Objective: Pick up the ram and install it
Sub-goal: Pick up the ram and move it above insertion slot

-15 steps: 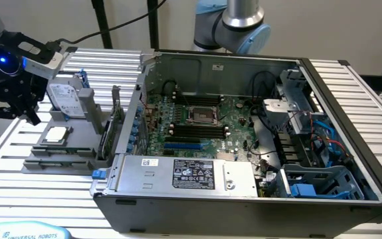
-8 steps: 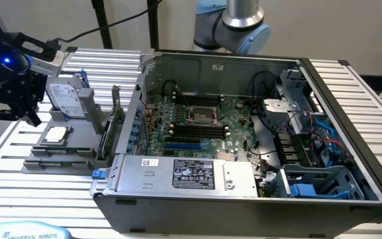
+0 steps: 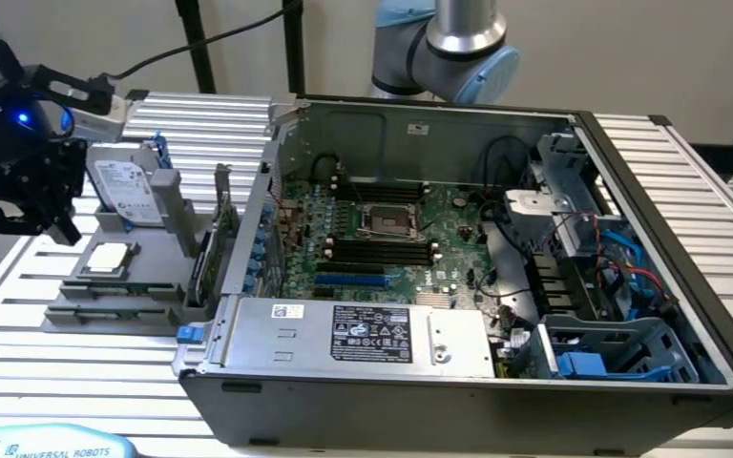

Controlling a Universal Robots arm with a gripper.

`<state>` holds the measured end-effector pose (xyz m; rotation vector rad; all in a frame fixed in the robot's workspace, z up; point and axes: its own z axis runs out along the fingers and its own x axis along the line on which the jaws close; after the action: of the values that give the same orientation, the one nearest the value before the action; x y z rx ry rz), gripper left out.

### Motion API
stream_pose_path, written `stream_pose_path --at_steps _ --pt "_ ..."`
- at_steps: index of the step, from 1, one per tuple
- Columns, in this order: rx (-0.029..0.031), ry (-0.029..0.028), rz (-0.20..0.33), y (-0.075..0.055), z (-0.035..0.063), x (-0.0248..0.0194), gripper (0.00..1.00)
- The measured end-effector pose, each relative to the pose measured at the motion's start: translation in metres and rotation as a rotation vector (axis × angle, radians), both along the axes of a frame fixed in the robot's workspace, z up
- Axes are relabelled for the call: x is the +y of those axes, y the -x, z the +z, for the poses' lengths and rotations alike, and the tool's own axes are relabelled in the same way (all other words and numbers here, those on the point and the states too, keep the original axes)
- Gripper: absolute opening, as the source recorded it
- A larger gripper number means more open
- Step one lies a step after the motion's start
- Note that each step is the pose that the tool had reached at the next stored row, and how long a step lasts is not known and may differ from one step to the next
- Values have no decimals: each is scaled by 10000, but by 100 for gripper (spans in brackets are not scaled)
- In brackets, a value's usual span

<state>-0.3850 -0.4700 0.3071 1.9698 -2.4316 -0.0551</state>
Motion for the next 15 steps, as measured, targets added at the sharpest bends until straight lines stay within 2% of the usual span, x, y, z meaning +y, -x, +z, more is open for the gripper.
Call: stream_pose_path --at_steps 9,15 --pt "-2 -1 447 -110 -96 -4 11" --pt "-2 6 1090 -122 -172 -4 11"
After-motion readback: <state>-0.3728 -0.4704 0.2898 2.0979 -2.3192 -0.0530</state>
